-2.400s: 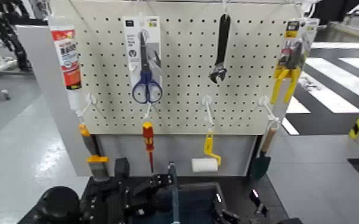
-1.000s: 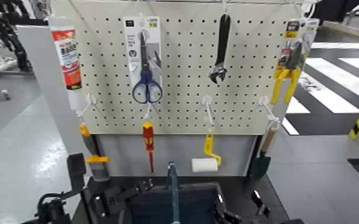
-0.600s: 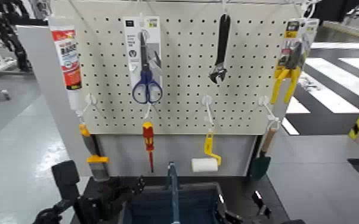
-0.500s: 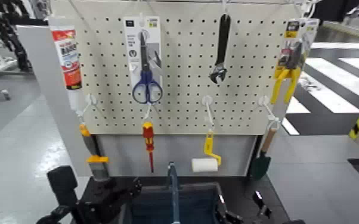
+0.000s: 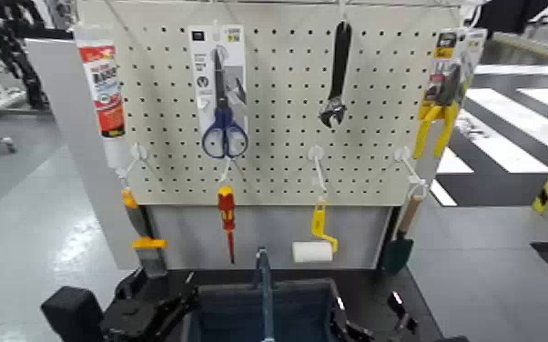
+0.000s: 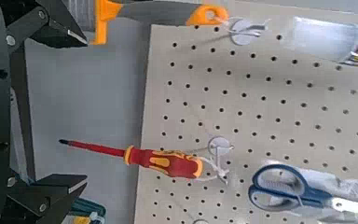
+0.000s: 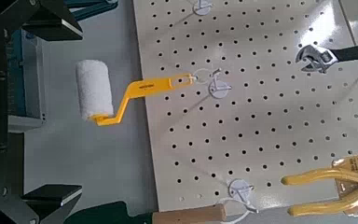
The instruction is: Place the crate on the table.
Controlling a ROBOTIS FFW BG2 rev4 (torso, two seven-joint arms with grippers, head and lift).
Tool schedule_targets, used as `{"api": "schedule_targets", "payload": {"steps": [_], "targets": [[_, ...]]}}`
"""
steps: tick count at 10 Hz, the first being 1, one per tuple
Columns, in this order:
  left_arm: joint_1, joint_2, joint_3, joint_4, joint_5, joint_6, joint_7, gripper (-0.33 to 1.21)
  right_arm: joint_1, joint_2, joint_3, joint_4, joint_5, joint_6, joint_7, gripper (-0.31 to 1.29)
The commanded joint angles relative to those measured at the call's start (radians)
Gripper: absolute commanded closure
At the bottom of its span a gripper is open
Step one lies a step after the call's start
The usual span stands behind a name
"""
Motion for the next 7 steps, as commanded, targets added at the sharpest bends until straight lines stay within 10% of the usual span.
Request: {"api": "schedule_targets", "payload": {"steps": [1, 7], "targets": [[0.029, 0.004, -0.013, -0.002, -0.088, -0.080, 0.027, 0.25, 0.000, -0.001, -0.002, -0.002, 0.002, 0.000, 0.000, 0.14], [0.028, 0.015, -0.024, 0.006, -0.112, -0.108, 0.040, 0.25, -0.002, -0.001, -0.005, -0.001, 0.002, 0.000, 0.000, 0.14]]}}
